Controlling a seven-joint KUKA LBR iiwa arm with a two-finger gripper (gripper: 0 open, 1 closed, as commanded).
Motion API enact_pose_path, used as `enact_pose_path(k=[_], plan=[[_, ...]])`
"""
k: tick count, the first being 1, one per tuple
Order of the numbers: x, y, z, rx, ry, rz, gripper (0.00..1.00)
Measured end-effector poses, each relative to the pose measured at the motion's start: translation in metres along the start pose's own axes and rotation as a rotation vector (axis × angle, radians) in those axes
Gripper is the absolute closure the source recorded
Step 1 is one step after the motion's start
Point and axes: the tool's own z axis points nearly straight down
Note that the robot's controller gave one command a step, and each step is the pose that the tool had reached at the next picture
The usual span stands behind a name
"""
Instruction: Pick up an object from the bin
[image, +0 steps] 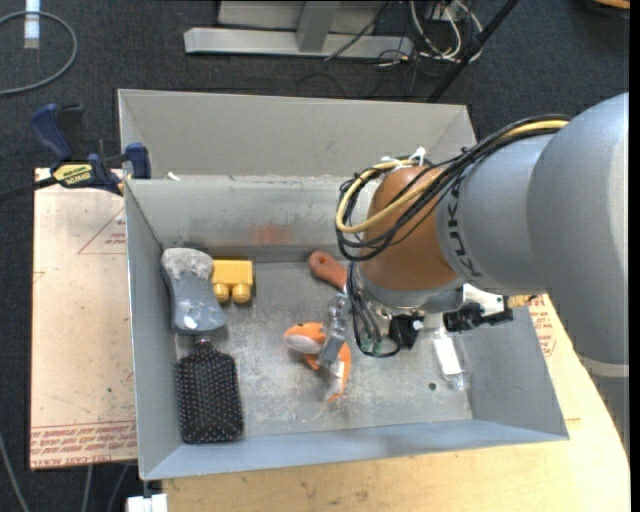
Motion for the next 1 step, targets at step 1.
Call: enact_pose_path(k=[1], plan=[[0.0001,0.0001,-0.0117,0.000,0.000,0.000,1.00]])
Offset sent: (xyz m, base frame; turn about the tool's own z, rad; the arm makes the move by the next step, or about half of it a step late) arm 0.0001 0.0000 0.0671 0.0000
